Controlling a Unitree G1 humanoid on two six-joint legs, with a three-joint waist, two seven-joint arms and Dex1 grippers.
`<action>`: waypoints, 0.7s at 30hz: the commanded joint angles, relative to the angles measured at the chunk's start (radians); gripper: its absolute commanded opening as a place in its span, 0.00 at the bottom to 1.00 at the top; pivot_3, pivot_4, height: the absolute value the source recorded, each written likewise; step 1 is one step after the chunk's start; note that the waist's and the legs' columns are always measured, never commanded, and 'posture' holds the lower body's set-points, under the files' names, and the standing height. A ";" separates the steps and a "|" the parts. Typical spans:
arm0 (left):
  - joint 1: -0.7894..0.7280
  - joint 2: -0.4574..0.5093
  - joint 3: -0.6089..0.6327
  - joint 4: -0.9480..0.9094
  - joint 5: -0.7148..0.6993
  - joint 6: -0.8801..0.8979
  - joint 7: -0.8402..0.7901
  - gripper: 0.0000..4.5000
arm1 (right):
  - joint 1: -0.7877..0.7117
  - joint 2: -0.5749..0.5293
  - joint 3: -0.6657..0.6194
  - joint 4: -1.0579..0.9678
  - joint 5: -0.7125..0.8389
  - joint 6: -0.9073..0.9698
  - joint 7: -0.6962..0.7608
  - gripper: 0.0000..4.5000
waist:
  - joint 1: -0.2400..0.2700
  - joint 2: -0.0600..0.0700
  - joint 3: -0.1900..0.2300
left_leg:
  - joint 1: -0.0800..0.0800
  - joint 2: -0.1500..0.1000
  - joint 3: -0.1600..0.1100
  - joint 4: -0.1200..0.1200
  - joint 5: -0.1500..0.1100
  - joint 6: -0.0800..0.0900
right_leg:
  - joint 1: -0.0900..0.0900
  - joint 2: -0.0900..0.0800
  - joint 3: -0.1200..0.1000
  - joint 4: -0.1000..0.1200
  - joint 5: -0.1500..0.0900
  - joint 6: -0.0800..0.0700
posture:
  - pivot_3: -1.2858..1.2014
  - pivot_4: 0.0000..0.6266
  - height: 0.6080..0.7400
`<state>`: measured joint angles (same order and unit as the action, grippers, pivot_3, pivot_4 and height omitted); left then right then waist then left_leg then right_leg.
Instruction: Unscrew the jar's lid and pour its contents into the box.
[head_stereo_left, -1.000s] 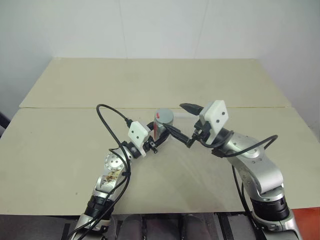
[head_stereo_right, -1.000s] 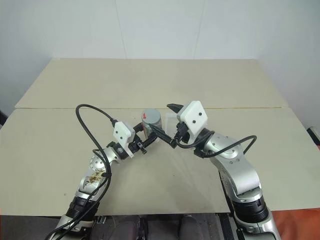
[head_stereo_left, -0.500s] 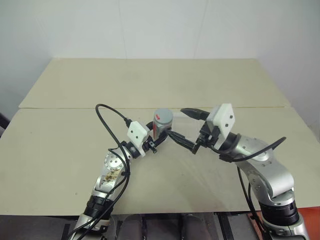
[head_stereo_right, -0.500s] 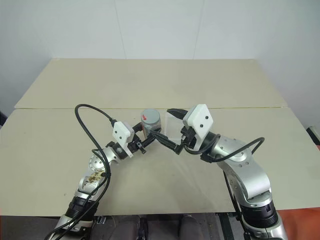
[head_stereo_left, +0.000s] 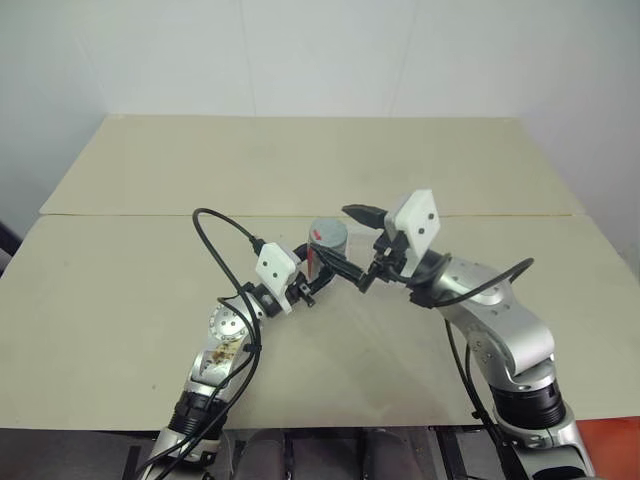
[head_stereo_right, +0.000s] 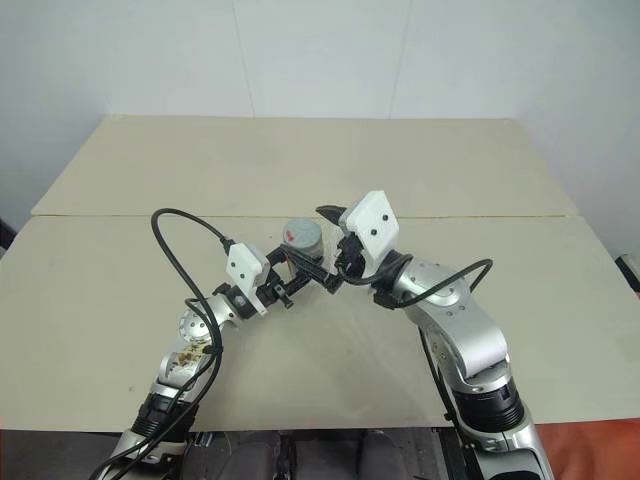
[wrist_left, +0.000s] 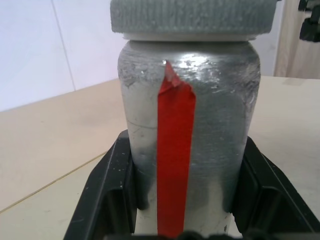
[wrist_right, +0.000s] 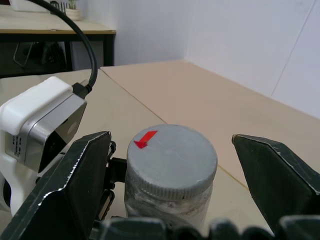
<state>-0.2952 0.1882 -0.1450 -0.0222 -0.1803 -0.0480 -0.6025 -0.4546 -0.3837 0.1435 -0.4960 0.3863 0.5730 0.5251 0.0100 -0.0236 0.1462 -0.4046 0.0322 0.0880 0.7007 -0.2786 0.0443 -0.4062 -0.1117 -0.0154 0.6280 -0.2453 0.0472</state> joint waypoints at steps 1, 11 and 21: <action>-0.006 -0.010 -0.004 -0.019 -0.002 -0.035 0.001 0.45 | -0.019 -0.005 -0.007 -0.011 0.005 -0.001 0.013 1.00 | 0.000 0.000 0.000 | 0.000 0.000 0.000 0.000 0.000 0.000 | 0.000 0.000 0.000 0.000 0.000 0.000 | 0.52 0.24 1.00; -0.006 -0.015 -0.004 -0.012 0.001 -0.040 0.004 0.45 | -0.013 0.008 -0.010 0.013 0.002 -0.005 0.016 1.00 | 0.000 0.000 0.000 | 0.000 0.000 0.000 0.000 0.000 0.000 | 0.000 0.000 0.000 0.000 0.000 0.000 | 0.52 0.24 1.00; -0.002 -0.011 -0.008 -0.010 0.003 -0.038 0.001 0.45 | -0.012 0.011 -0.022 0.011 0.004 -0.008 0.010 0.81 | 0.000 0.000 0.000 | 0.000 0.000 0.000 0.000 0.000 0.000 | 0.000 0.000 0.000 0.000 0.000 0.000 | 0.52 0.24 1.00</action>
<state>-0.2952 0.1812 -0.1516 -0.0215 -0.1742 -0.0613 -0.6012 -0.4546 -0.3731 0.1448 -0.4609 0.3850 0.5731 0.5390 0.0099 -0.0236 0.1462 -0.4044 0.0321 0.0878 0.7007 -0.2787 0.0445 -0.4062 -0.1117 -0.0154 0.6278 -0.2453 0.0472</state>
